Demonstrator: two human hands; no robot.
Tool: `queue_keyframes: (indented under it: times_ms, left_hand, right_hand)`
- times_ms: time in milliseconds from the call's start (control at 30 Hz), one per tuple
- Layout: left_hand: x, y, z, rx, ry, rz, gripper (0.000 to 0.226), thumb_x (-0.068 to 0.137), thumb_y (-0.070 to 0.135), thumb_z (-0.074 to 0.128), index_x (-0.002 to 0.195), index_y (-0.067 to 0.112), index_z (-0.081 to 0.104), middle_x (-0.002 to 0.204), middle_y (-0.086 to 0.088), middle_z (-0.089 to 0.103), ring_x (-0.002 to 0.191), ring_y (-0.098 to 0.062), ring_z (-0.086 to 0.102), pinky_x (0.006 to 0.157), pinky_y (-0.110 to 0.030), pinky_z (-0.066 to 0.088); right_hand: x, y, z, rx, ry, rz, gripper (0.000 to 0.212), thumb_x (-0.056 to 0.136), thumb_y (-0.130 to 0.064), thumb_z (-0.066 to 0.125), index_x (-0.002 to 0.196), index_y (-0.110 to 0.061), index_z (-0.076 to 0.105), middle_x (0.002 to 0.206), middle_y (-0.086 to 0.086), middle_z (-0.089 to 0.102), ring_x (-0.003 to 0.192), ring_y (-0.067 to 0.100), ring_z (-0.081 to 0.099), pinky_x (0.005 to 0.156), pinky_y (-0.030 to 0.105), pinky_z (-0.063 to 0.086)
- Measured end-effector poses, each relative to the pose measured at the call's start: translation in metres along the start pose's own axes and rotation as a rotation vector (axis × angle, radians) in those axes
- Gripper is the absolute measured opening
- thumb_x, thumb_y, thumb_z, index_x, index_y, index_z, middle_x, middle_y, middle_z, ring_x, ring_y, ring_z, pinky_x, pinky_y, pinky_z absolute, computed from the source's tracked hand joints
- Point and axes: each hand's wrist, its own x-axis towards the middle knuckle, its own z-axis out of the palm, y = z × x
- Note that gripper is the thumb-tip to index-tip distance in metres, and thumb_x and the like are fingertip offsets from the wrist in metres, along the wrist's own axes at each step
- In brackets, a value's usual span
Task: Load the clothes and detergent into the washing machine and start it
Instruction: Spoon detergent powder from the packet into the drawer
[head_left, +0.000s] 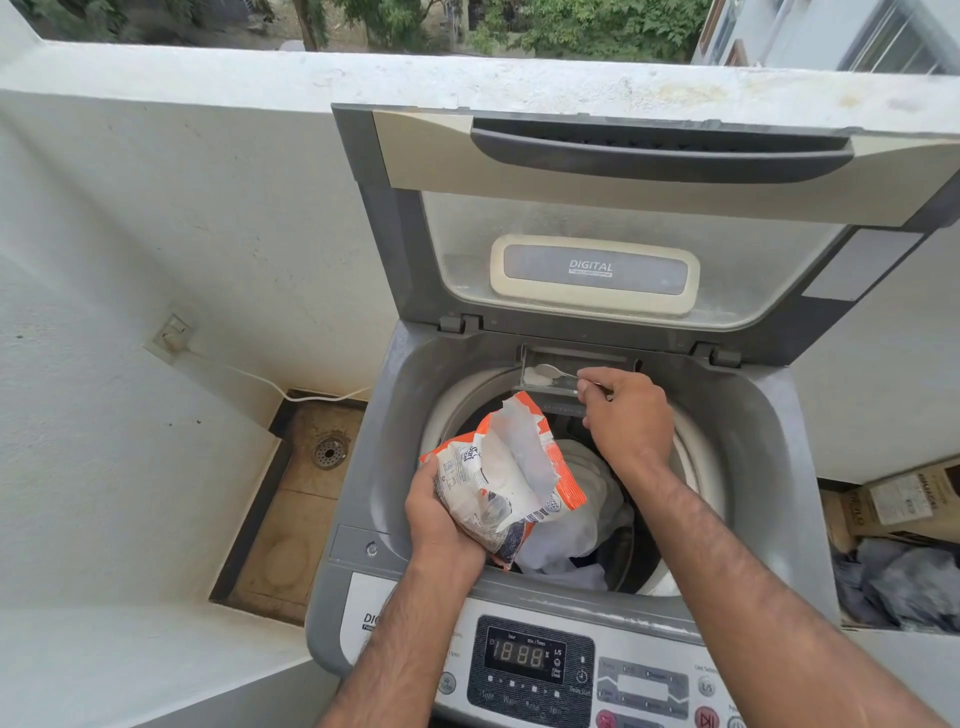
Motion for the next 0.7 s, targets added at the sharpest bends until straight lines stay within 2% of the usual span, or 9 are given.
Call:
queue_keyframes:
  times_ms: [133,233,333,400,500,600,700]
  left_hand:
    - [-0.002,0.001,0.002,0.000,-0.002,0.001,0.051,0.101,0.051,0.049,0.128,0.015,0.072,0.129,-0.017,0.073,0.127,-0.041,0.063,0.114,-0.059,0.042]
    - [-0.002,0.001,0.003,0.017,0.006,0.010,0.051,0.100,0.050,0.050,0.131,0.015,0.071,0.130,-0.017,0.072,0.122,-0.040,0.065,0.108,-0.055,0.048]
    - [0.000,0.001,0.002,0.010,0.006,0.007,0.052,0.100,0.049,0.050,0.133,0.015,0.070,0.132,-0.018,0.071,0.125,-0.040,0.064,0.110,-0.056,0.046]
    - [0.000,0.001,0.002,0.011,0.008,0.005,0.052,0.099,0.050,0.051,0.132,0.015,0.071,0.131,-0.018,0.071,0.120,-0.039,0.066,0.109,-0.055,0.047]
    - [-0.003,0.002,0.003,0.025,0.012,0.006,0.050,0.099,0.051,0.051,0.125,0.016,0.075,0.126,-0.017,0.074,0.108,-0.037,0.069,0.099,-0.050,0.053]
    - [-0.005,0.002,0.004,0.024,0.010,0.006,0.050,0.099,0.051,0.050,0.125,0.016,0.075,0.126,-0.017,0.074,0.106,-0.036,0.070,0.092,-0.047,0.056]
    - [-0.003,0.002,0.003,0.016,-0.004,0.005,0.054,0.098,0.051,0.051,0.132,0.014,0.072,0.132,-0.018,0.071,0.122,-0.040,0.066,0.105,-0.053,0.051]
  right_hand:
    - [-0.005,-0.009,-0.015,0.144,0.018,0.031,0.016,0.096,-0.026,0.067,0.098,-0.033,0.081,0.083,-0.014,0.078,0.073,0.014,0.076,0.079,0.039,0.063]
    - [-0.015,-0.021,-0.030,0.222,0.018,0.021,0.020,0.093,-0.020,0.068,0.083,-0.035,0.078,0.067,-0.014,0.075,0.060,0.011,0.073,0.072,0.037,0.064]
    - [-0.028,-0.035,-0.046,0.255,0.020,-0.021,0.021,0.089,-0.016,0.068,0.080,-0.031,0.079,0.063,-0.013,0.073,0.052,0.010,0.069,0.066,0.036,0.063]
    - [-0.035,-0.042,-0.054,0.270,0.029,-0.056,0.022,0.087,-0.015,0.068,0.077,-0.030,0.080,0.061,-0.010,0.072,0.049,0.010,0.067,0.063,0.036,0.062]
    - [-0.043,-0.048,-0.063,0.278,0.036,-0.104,0.022,0.084,-0.015,0.067,0.072,-0.029,0.079,0.058,-0.010,0.070,0.050,0.013,0.066,0.061,0.039,0.062]
    - [-0.048,-0.049,-0.068,0.247,0.045,-0.144,0.021,0.081,-0.017,0.065,0.069,-0.029,0.078,0.058,-0.012,0.069,0.052,0.019,0.067,0.058,0.043,0.061]
    - [-0.050,-0.048,-0.064,0.188,-0.033,-0.130,0.020,0.079,-0.020,0.064,0.068,-0.029,0.078,0.057,-0.014,0.069,0.053,0.020,0.068,0.059,0.043,0.061]
